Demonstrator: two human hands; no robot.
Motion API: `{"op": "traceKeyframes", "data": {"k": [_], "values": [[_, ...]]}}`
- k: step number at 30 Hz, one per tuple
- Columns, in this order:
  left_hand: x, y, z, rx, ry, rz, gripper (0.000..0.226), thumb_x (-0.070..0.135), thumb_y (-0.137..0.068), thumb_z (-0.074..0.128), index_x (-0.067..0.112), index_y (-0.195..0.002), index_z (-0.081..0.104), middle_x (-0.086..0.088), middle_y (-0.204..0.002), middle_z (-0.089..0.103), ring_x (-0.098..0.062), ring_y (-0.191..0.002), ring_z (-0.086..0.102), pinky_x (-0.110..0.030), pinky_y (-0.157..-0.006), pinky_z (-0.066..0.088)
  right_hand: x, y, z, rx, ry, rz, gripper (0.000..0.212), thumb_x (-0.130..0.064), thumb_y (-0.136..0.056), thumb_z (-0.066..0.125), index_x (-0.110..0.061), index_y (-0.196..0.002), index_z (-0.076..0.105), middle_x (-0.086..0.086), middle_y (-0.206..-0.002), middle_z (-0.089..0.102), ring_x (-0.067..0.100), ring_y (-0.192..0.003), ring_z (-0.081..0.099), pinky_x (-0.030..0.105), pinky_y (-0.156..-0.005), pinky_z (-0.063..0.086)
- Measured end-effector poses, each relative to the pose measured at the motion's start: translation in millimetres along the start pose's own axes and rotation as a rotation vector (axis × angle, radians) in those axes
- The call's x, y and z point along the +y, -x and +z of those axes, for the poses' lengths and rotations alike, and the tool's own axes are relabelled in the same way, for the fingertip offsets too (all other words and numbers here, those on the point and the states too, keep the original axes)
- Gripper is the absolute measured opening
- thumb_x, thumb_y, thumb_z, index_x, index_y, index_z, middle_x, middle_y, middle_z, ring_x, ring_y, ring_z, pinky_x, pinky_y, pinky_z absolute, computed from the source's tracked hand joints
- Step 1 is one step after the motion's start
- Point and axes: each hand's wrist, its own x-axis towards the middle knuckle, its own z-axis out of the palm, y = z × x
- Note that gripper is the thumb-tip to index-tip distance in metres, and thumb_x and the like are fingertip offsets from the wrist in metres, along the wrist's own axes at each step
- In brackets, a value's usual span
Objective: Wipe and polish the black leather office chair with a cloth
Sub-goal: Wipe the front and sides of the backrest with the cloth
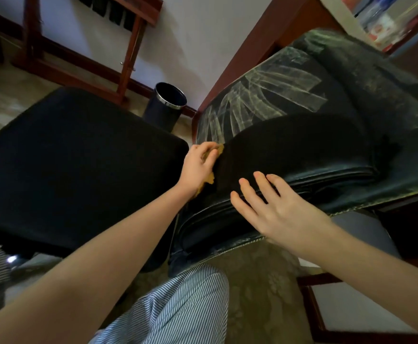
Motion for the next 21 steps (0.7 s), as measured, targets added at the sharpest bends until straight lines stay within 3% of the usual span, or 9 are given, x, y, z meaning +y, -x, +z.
{"op": "traceKeyframes", "data": {"k": [4,8,10,16,18,21], "values": [[-26.3,13.5,-4.8,-0.011,0.051,-0.174,0.021,0.024,-0.097,0.046,0.022,-0.114,0.059,-0.005,-0.115,0.054,-0.009,-0.102,0.047,-0.022,-0.088,0.033,0.5,1.3,2.9,0.021,-0.003,-0.008,0.052,-0.007,-0.085,0.024,0.0,-0.126,0.054,0.026,-0.12,0.06,0.043,-0.105,0.06,0.048,-0.087,0.049],[-41.5,40.1,-12.5,0.001,0.117,-0.227,0.017,0.028,-0.096,0.049,0.026,-0.108,0.061,-0.004,-0.114,0.058,-0.016,-0.107,0.054,-0.042,-0.098,0.043,0.5,0.2,4.2,0.048,-0.043,-0.006,0.053,-0.006,-0.08,0.028,0.002,-0.125,0.055,0.028,-0.118,0.06,0.046,-0.103,0.06,0.05,-0.086,0.05],[-39.7,53.9,-18.4,-0.009,0.116,-0.228,0.018,0.028,-0.096,0.047,0.026,-0.109,0.06,-0.002,-0.114,0.057,-0.014,-0.109,0.051,-0.038,-0.099,0.041,-0.2,-1.6,3.7,0.057,-0.041,-0.007,0.053,-0.007,-0.079,0.03,0.002,-0.124,0.056,0.028,-0.117,0.06,0.046,-0.103,0.06,0.05,-0.085,0.05],[-11.9,83.1,-21.2,0.028,0.086,-0.092,0.018,0.022,-0.096,0.048,0.027,-0.109,0.059,0.003,-0.111,0.054,-0.004,-0.104,0.048,-0.008,-0.086,0.032,1.0,-0.4,4.2,0.052,-0.033,-0.022,0.052,-0.011,-0.077,0.041,0.002,-0.126,0.055,0.029,-0.119,0.059,0.047,-0.104,0.058,0.051,-0.086,0.049],[2.8,79.7,-17.8,0.041,0.053,0.009,0.02,0.019,-0.096,0.05,0.024,-0.111,0.061,0.005,-0.109,0.056,-0.004,-0.104,0.049,-0.008,-0.088,0.033,0.1,0.3,3.6,0.048,-0.05,-0.013,0.051,-0.011,-0.077,0.044,0.002,-0.124,0.056,0.029,-0.118,0.059,0.048,-0.103,0.059,0.051,-0.085,0.049],[30.2,65.1,-11.5,0.038,0.02,0.219,0.021,0.018,-0.095,0.051,0.019,-0.112,0.063,0.016,-0.102,0.055,-0.004,-0.102,0.049,-0.015,-0.091,0.037,0.6,-0.8,2.6,0.062,-0.077,-0.007,0.055,-0.013,-0.071,0.066,0.004,-0.122,0.058,0.03,-0.117,0.059,0.049,-0.102,0.059,0.053,-0.084,0.049]]}}
